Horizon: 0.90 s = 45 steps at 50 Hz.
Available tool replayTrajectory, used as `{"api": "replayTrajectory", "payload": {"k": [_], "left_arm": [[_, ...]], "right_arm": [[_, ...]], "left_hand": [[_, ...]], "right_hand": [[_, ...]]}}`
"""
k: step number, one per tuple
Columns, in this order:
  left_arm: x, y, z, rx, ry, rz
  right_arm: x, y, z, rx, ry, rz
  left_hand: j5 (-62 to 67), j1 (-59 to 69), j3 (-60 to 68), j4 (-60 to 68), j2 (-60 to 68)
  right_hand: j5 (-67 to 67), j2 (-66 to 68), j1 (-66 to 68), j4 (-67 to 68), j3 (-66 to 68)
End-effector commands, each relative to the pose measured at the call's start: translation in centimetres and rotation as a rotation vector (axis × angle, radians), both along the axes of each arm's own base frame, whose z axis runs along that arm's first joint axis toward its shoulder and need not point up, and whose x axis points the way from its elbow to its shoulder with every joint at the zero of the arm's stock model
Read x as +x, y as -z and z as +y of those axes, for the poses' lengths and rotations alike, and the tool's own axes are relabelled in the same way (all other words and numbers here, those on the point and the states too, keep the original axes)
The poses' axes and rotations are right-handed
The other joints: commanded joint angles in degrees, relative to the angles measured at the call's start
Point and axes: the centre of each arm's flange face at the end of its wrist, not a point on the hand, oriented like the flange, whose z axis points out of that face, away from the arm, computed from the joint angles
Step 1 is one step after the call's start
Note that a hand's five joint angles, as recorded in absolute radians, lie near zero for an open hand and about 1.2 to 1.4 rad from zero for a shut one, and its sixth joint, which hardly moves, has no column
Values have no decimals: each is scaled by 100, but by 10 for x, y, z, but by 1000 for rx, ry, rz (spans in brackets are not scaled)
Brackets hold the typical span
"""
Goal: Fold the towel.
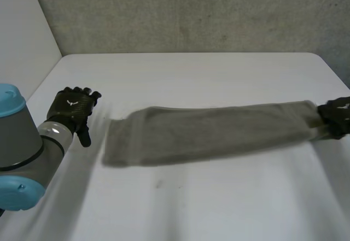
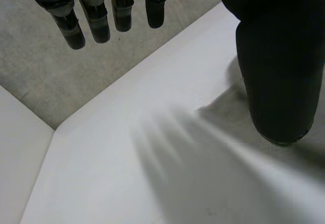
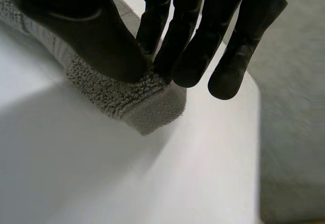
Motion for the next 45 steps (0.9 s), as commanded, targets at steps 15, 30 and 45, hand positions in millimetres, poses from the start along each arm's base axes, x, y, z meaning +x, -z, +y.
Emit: {"api": "replayTrajectory", "payload": {"k": [15, 30, 45], "left_arm": [[5, -9, 0, -23, -20, 19], [15, -10, -2, -15, -57, 48], [13, -11, -1, -21, -50, 50]], "right_arm": [[219, -104, 58, -163, -527, -218], [339, -9, 211, 74, -897, -167], [298, -31, 215, 111, -891, -198]], "left_hand": [[-133, 43, 41, 48, 59], [-133, 43, 41, 48, 59], [-133, 43, 41, 48, 59]], "right_hand": [[365, 517, 487, 320, 377], [365, 517, 487, 320, 377], [-6635, -6483, -6513, -6680, -6623]]}}
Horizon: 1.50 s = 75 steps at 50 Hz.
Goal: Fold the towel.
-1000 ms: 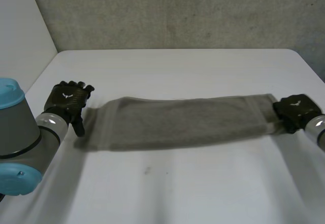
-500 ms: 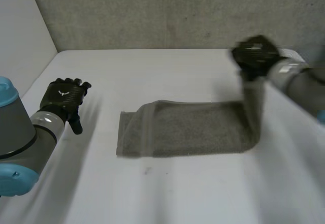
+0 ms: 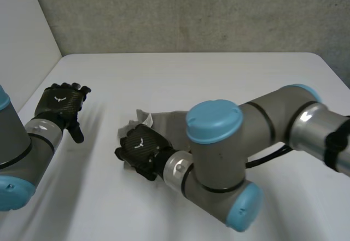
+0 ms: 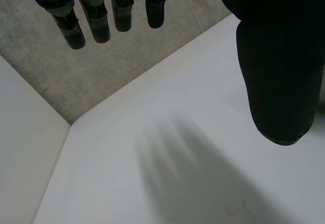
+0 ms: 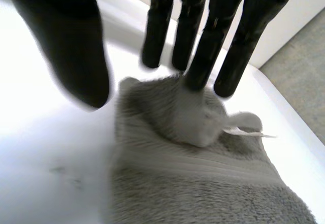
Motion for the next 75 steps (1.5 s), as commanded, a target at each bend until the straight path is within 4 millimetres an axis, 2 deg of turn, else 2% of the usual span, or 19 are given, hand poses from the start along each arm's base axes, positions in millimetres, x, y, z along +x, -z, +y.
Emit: {"api": "replayTrajectory", "payload": {"k": [1, 8, 13, 24, 31, 41, 44, 46, 49, 53, 57, 59, 62, 64, 68, 69, 70, 72, 75], "left_arm": [[-2, 0, 1, -1, 5, 0], [-5, 1, 4, 1, 16, 0], [-6, 0, 5, -1, 22, 0], [-27, -3, 19, -9, 95, 5], [-36, -4, 26, -12, 124, 7], [-36, -10, 30, -31, 130, 13], [-35, -11, 29, -32, 127, 14], [-35, -12, 29, -34, 126, 14], [-34, -16, 28, -47, 120, 17], [-34, -22, 26, -65, 111, 26], [-33, -30, 26, -84, 105, 59], [-33, -38, 27, -97, 98, 103], [-33, -41, 28, -99, 95, 125], [-32, -46, 29, -105, 92, 154], [-33, -48, 29, -108, 94, 161], [-35, -51, 30, -114, 101, 166], [-35, -51, 30, -114, 101, 166], [-38, -55, 28, -126, 107, 172], [-43, -61, 28, -136, 120, 176]], "right_arm": [[-44, -21, -29, 20, 126, -36], [-97, -25, -73, 106, 350, -111], [-139, -5, -93, 171, 478, -80], [-159, 35, -109, 144, 515, -42], [-169, 42, -120, 96, 547, -1], [-204, 35, -132, 3, 631, 80], [-217, 18, -141, -113, 649, 120], [-215, 9, -143, -174, 632, 132], [-183, -13, -135, -272, 534, 100], [-119, -35, -103, -344, 339, 19], [-82, -27, -76, -342, 204, 11], [-49, -14, -36, -342, 48, 32], [-39, -3, -18, -340, -25, 64], [-35, 25, 1, -331, -106, 168], [-42, 35, 3, -334, -113, 244], [-45, 31, 2, -335, -101, 249], [-45, 31, 2, -335, -101, 249], [-50, 18, 2, -317, -64, 214], [-59, -1, -13, -252, 38, 126]], "left_hand": [[-132, 44, 41, 52, 59], [-132, 44, 41, 52, 59], [-132, 44, 41, 52, 59], [-132, 44, 41, 52, 59], [-132, 44, 41, 52, 59], [-132, 44, 41, 52, 59], [-132, 44, 41, 52, 59], [-132, 44, 41, 52, 59], [-132, 44, 41, 52, 59], [-132, 44, 41, 52, 59], [-132, 44, 41, 52, 59], [-132, 44, 41, 52, 59], [-132, 44, 41, 52, 59], [-132, 44, 41, 52, 59], [-132, 44, 41, 52, 59], [-132, 44, 41, 52, 59], [-132, 44, 41, 52, 59], [-132, 44, 41, 52, 59], [-127, 48, 46, 57, 63]], "right_hand": [[-2692, -2558, -2642, -2909, -2904], [-2692, -2558, -2642, -2909, -2904], [-2692, -2558, -2642, -2909, -2904], [-766, -632, -716, -983, -978], [4296, 4430, 4347, 4080, 4085], [4308, 4442, 4358, 4091, 4096], [4308, 4442, 4358, 4091, 4096], [4308, 4442, 4358, 4091, 4096], [4308, 4442, 4358, 4091, 4096], [4308, 4442, 4358, 4091, 4096], [4308, 4442, 4358, 4091, 4096], [4308, 4442, 4358, 4091, 4096], [4308, 4442, 4358, 4091, 4096], [4308, 4442, 4358, 4091, 4096], [4308, 4442, 4358, 4091, 4096], [2598, 2732, 2649, 2382, 2387], [2581, 2715, 2632, 2365, 2370], [-2692, -2558, -2642, -2909, -2904], [-2692, -2558, -2642, -2909, -2904]]}}
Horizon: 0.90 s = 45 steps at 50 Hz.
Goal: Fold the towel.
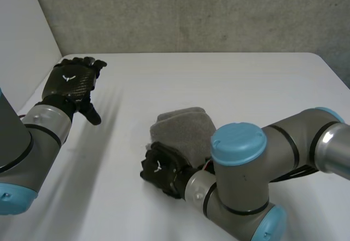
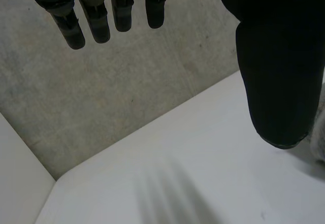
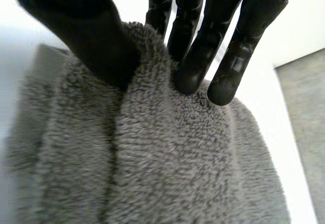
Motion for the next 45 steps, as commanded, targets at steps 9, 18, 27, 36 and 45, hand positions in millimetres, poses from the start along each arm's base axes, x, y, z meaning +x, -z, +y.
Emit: {"api": "replayTrajectory", "payload": {"k": [9, 18, 27, 36, 45], "left_arm": [[-42, -14, 10, -2, 81, 36], [-95, 18, 33, 165, 182, 49], [-112, 78, 37, 345, 120, 39], [-114, 107, 42, 415, 107, 18], [-114, 106, 42, 410, 112, 10]], "right_arm": [[-53, -84, -47, 286, 387, -442], [-88, -70, -94, 508, 633, -527], [-92, -31, -114, 579, 699, -439], [-88, -6, -119, 494, 667, -316], [-85, -3, -119, 464, 642, -290]], "left_hand": [[-79, 99, 97, 110, 114], [-12, 166, 163, 177, 181], [89, 267, 265, 278, 283], [89, 267, 265, 278, 283], [56, 234, 231, 245, 249]], "right_hand": [[-4213, -4129, -4206, -4270, -4290], [-4213, -4129, -4206, -4270, -4290], [-4213, -4129, -4206, -4270, -4290], [-4213, -4129, -4206, -4270, -4290], [-4213, -4129, -4206, -4270, -4290]]}}
